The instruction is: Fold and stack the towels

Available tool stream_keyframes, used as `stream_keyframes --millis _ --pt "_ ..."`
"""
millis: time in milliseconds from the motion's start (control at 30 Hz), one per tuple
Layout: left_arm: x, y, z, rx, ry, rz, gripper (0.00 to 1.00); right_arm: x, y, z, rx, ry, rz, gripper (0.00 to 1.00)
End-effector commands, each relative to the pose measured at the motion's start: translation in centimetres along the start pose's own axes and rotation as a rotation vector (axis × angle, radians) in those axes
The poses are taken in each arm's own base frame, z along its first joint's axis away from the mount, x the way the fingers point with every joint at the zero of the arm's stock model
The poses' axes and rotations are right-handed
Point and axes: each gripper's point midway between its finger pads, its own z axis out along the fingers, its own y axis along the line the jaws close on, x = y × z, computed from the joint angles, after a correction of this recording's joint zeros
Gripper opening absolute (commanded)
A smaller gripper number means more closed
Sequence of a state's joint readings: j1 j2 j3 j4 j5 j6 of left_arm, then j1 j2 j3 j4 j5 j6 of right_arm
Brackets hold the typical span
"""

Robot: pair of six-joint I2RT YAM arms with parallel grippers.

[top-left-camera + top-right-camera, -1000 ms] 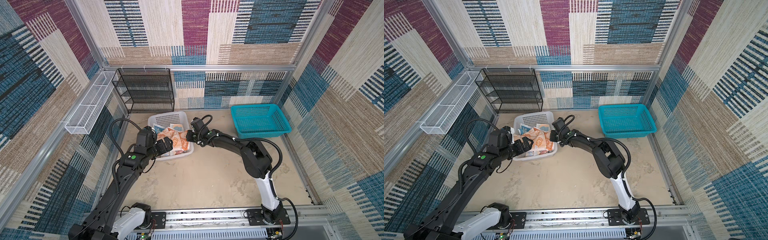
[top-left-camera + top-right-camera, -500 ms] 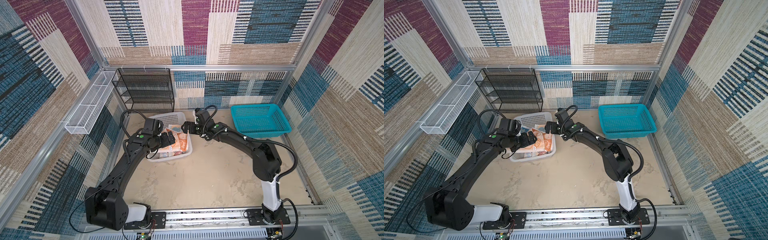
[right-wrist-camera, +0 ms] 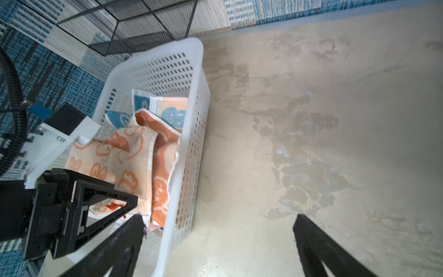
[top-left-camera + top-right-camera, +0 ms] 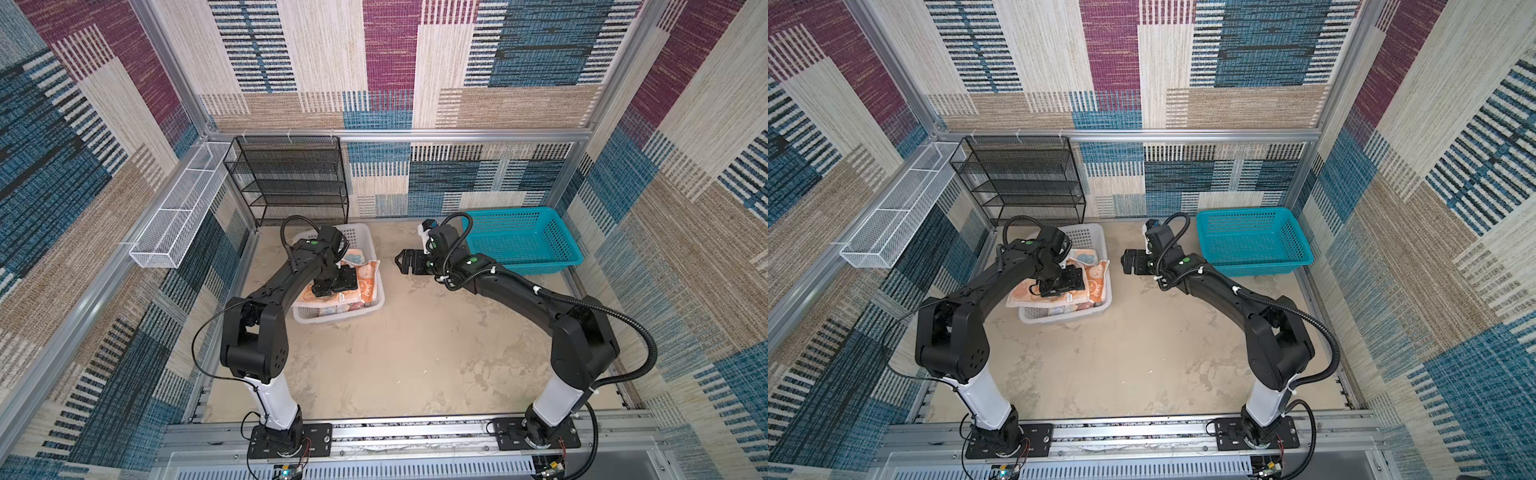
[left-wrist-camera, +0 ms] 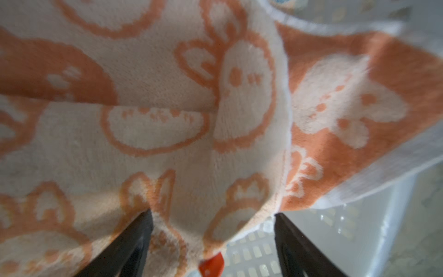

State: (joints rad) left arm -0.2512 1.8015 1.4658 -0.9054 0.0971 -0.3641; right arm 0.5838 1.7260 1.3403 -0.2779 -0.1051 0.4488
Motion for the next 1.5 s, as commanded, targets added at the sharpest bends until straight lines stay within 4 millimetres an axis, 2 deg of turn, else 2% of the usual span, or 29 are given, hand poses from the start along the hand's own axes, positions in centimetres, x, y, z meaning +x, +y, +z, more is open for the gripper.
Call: stream_keyframes --millis 0,33,200,267,367,467,533,767,900,967,1033,1167,1267,1367,1467 --pt "0.6 1.0 0.0 -0.066 0.042 0.036 0.66 0.0 1.1 0.2 -0.072 -0.012 0.006 0.99" --pt "0.6 1.1 0.0 -0.072 0.043 0.039 0.61 0.3 1.1 0.4 -0.078 -0.005 0.011 0.99" --pt "0.6 1.1 -0.3 -0.073 0.04 0.035 0.23 1.5 1.3 1.5 -0.103 0.022 0.024 0.99" --pt "0.5 1.0 -0.7 -0.07 0.029 0.036 0.16 2.0 1.6 2.0 -0.112 0.035 0.021 0.99" --pt "0.4 0.8 -1.2 -0.063 0.02 0.043 0.0 3.0 2.8 3.1 -0.136 0.064 0.016 0.99" --pt "0.0 0.5 -2.8 -0.049 -0.017 0.049 0.0 4.0 4.5 3.9 -0.173 0.091 0.018 0.99" --pt "-0.5 0.4 -4.6 -0.048 -0.056 0.053 0.0 4.5 5.8 4.3 -0.21 0.106 0.023 0.99" --pt "-2.9 1.0 -12.5 -0.029 -0.256 0.026 0.0 6.1 10.6 5.6 -0.344 0.151 0.053 0.99" --pt "-3.3 0.6 -15.6 0.011 -0.325 0.017 0.0 6.4 13.5 6.5 -0.398 0.168 0.048 0.99" --pt "-3.3 0.6 -16.2 0.012 -0.334 0.021 0.0 6.4 14.6 6.6 -0.418 0.175 0.041 0.99" --pt "-3.2 0.7 -16.4 0.012 -0.331 0.027 0.0 5.9 14.4 6.5 -0.392 0.165 0.036 0.99" --pt "-2.5 -0.6 -16.0 0.097 -0.294 0.034 0.0 3.5 11.9 4.4 -0.257 0.062 0.01 0.99" --pt "-2.3 -2.2 -15.3 0.189 -0.261 0.024 0.0 1.6 10.6 1.8 -0.27 -0.006 0.06 0.99" --pt "-2.3 -3.8 -14.8 0.284 -0.261 -0.003 0.0 0.7 10.9 0.4 -0.33 -0.033 0.091 0.99" --pt "-2.3 -5.4 -14.8 0.352 -0.284 -0.011 0.0 0.5 11.8 0.2 -0.38 -0.031 0.109 0.99"
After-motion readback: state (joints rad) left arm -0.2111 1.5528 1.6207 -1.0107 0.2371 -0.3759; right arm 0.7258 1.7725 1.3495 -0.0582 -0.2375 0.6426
